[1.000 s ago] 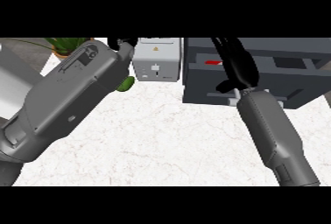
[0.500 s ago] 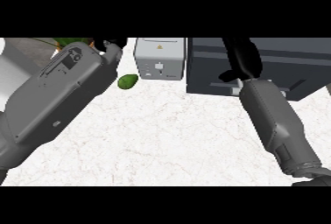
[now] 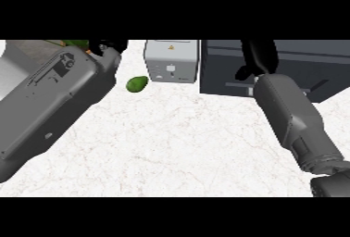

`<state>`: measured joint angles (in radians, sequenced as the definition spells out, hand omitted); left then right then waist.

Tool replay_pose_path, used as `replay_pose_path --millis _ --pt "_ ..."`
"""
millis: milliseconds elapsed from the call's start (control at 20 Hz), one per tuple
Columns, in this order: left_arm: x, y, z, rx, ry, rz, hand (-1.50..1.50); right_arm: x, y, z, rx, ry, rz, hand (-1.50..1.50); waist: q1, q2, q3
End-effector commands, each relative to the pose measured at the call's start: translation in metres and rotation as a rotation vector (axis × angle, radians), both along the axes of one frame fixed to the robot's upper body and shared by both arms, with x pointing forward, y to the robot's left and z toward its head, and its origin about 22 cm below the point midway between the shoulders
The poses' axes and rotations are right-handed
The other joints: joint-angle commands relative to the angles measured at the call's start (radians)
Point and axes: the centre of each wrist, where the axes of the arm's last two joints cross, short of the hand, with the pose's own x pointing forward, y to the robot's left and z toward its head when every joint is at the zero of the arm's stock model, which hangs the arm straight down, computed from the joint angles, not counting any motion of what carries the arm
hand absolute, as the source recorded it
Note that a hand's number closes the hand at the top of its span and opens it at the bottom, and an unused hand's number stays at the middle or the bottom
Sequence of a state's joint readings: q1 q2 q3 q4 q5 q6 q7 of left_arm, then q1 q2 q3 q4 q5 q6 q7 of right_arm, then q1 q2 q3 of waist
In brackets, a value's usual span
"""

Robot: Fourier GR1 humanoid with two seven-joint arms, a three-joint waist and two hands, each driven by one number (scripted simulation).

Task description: Pick up the can, place it into the drawer and close the drawer

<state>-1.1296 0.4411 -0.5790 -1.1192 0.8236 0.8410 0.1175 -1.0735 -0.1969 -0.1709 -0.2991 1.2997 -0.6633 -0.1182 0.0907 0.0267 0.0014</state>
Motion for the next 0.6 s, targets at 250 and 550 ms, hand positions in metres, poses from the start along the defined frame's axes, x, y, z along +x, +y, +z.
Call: replay_pose_path --millis 250,550 --pt "-0.011 0.000 0.004 0.003 -0.004 -0.015 -1.50 0.020 -0.003 0.056 0.011 -0.064 -0.061 -1.50 0.026 0.009 0.001" --pt "-0.010 0.016 -0.009 0.000 0.008 -0.010 -1.50 0.022 0.014 0.059 0.179 0.049 0.100 -1.50 0.032 0.015 0.003"
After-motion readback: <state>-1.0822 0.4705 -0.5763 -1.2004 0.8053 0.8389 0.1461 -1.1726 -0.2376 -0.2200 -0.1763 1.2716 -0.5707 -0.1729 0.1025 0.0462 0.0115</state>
